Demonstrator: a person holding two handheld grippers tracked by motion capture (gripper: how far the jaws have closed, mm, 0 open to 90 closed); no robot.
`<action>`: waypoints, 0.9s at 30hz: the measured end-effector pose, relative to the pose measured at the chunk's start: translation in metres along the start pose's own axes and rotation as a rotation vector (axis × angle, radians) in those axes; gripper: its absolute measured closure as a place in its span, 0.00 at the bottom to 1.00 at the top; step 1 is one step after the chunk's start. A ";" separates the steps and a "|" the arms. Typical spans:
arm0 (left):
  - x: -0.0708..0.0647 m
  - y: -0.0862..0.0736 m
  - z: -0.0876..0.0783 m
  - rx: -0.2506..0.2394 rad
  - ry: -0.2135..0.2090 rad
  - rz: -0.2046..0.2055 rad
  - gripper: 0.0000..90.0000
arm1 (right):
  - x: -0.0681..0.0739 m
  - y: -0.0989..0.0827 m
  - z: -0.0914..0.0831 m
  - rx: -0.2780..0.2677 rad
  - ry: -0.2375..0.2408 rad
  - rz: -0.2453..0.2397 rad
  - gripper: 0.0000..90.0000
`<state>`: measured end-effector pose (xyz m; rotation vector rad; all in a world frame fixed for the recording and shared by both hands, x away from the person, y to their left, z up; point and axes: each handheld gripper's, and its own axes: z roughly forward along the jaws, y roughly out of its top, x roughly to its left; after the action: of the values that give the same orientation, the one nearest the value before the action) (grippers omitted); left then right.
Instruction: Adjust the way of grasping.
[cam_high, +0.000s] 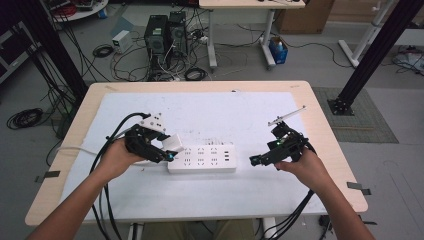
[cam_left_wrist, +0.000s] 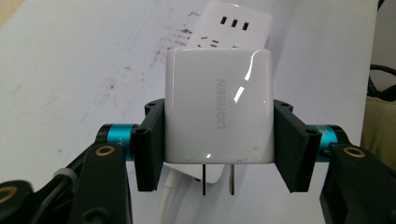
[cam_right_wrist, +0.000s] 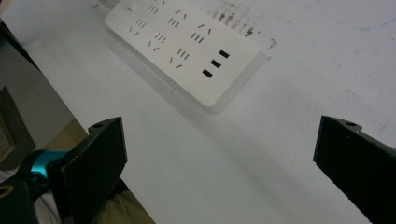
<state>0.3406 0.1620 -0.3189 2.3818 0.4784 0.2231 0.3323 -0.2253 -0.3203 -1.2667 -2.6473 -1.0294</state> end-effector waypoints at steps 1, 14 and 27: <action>-0.001 0.000 0.002 0.000 -0.003 0.002 0.47 | 0.000 0.000 0.000 0.000 0.000 0.000 0.02; -0.008 0.011 0.019 -0.020 -0.032 0.043 0.47 | -0.010 -0.007 0.003 -0.080 0.127 0.191 0.02; -0.022 0.023 0.048 -0.083 -0.085 0.103 0.47 | -0.003 -0.011 0.008 -0.115 0.220 0.257 0.02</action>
<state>0.3400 0.1085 -0.3404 2.3261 0.3017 0.1834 0.3289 -0.2276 -0.3336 -1.3795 -2.2252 -1.2128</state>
